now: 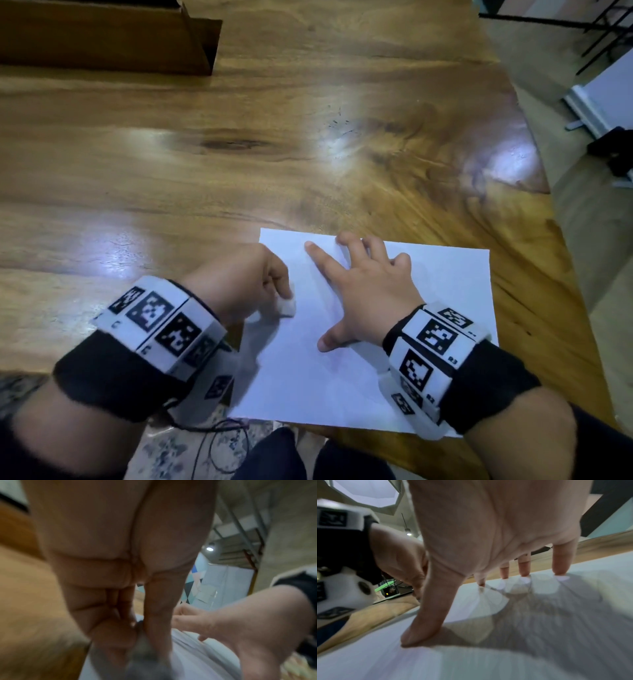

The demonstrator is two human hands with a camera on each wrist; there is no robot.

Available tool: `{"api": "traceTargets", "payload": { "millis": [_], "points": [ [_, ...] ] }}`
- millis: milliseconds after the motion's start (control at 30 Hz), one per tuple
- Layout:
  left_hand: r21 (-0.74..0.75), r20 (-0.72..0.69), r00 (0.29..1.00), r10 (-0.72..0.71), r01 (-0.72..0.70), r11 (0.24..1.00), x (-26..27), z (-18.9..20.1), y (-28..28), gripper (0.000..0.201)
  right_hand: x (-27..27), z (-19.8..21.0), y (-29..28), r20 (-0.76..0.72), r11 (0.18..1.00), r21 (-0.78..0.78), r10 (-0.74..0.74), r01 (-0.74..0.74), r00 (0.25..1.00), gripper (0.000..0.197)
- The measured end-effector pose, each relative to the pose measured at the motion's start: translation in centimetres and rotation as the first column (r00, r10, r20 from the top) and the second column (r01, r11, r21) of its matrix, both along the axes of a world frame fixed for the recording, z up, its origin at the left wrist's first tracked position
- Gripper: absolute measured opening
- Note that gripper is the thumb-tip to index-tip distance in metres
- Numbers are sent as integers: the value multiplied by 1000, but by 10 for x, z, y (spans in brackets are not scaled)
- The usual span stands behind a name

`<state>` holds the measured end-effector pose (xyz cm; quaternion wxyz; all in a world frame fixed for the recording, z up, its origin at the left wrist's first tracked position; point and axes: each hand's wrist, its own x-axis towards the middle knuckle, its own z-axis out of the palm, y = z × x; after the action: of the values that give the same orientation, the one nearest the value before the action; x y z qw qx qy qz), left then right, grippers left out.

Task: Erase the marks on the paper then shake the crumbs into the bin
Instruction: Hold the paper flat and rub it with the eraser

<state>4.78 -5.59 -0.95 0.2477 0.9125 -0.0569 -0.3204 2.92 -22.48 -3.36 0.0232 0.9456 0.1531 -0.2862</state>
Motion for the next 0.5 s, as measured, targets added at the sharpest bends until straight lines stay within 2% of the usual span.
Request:
{"api": "traceTargets", "payload": {
  "millis": [33, 100, 133, 233, 333, 400, 500],
  "points": [
    [-55, -5, 999, 47, -47, 997, 2, 1, 5, 12, 0, 1, 0, -8, 1000, 1, -4, 4, 1000, 127],
    [-137, 82, 979, 188, -176, 975, 15, -1, 13, 16, 0, 2, 1, -11, 1000, 0, -12, 12, 1000, 127],
    [-140, 126, 969, 213, -196, 971, 21, -2, 14, 18, 1, 3, 1, -13, 1000, -3, -15, 15, 1000, 127],
    [-99, 250, 947, 203, -183, 978, 29, -10, 8, 14, 2, 4, 4, -15, 1000, -29, -3, 3, 1000, 128],
    [-29, 340, 933, 119, -116, 993, 26, -11, -1, 12, 3, 3, 7, -9, 998, -60, 10, -10, 1000, 129],
    [26, 285, 958, 14, -22, 999, 16, -7, 1, 10, 3, 3, 9, -14, 998, -66, 17, -18, 1000, 130],
    [39, 113, 990, -87, 83, 996, -6, -2, 4, 9, 4, 3, 8, -13, 999, -49, 14, -15, 1000, 131]
  ]
}}
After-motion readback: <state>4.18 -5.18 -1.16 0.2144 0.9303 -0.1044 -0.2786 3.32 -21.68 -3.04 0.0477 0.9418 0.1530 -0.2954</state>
